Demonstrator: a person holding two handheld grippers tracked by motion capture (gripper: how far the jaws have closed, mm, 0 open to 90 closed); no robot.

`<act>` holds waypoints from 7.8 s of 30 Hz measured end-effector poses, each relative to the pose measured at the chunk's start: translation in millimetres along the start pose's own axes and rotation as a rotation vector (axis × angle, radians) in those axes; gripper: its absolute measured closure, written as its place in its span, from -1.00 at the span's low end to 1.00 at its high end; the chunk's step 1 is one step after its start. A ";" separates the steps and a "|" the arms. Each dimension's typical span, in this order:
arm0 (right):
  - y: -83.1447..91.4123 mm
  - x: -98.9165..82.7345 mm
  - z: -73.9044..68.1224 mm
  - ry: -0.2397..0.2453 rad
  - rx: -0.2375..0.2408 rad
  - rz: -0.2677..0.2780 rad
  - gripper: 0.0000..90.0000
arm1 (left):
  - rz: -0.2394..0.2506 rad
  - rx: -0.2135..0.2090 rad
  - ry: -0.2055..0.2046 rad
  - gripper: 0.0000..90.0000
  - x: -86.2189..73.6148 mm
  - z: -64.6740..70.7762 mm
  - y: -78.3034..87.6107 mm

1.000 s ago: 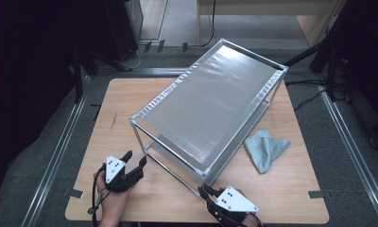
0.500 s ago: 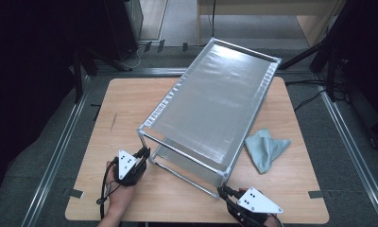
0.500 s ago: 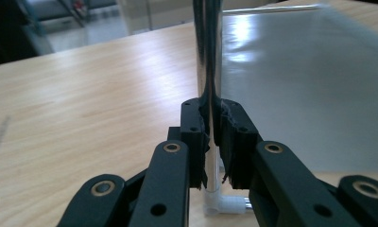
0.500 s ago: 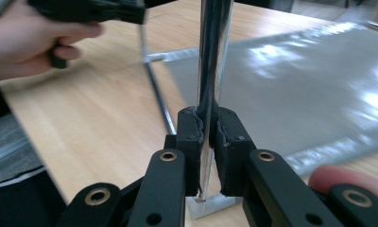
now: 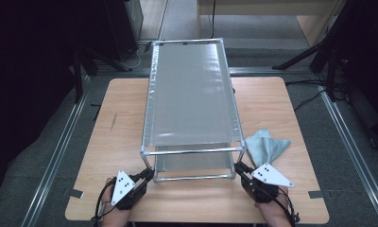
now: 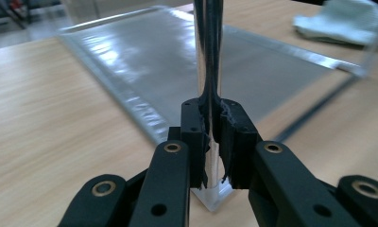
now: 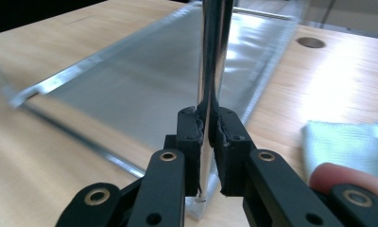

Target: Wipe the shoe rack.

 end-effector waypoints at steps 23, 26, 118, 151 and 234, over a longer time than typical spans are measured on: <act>6.5 -22.9 107.2 -0.142 -0.256 -0.158 -0.15 | -0.018 -0.084 0.026 0.82 1.1 41.9 -5.1; -8.9 -28.1 110.7 -0.129 -0.274 -0.193 -0.22 | -0.021 -0.102 0.018 0.82 0.8 45.3 -4.2; -75.2 -28.2 -75.8 0.044 0.014 -0.237 0.80 | 0.015 -0.178 -0.041 0.81 9.5 66.7 0.2; 12.7 -26.3 29.9 -0.077 -0.179 -0.217 0.84 | 0.008 -0.163 -0.038 0.81 9.6 64.9 -5.1; -10.3 132.7 -78.8 0.055 -0.078 0.111 0.85 | -0.007 -0.111 -0.002 0.55 1.7 47.9 -5.8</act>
Point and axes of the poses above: each handheld gripper's, and its own axes: y roughly backward along the jaws, x roughly out of its top, z roughly to its right, the point moved 8 cm from there along -y, roughly forward along the jaws, and after that the axes turned 3 degrees about y, right-handed, at the moved point
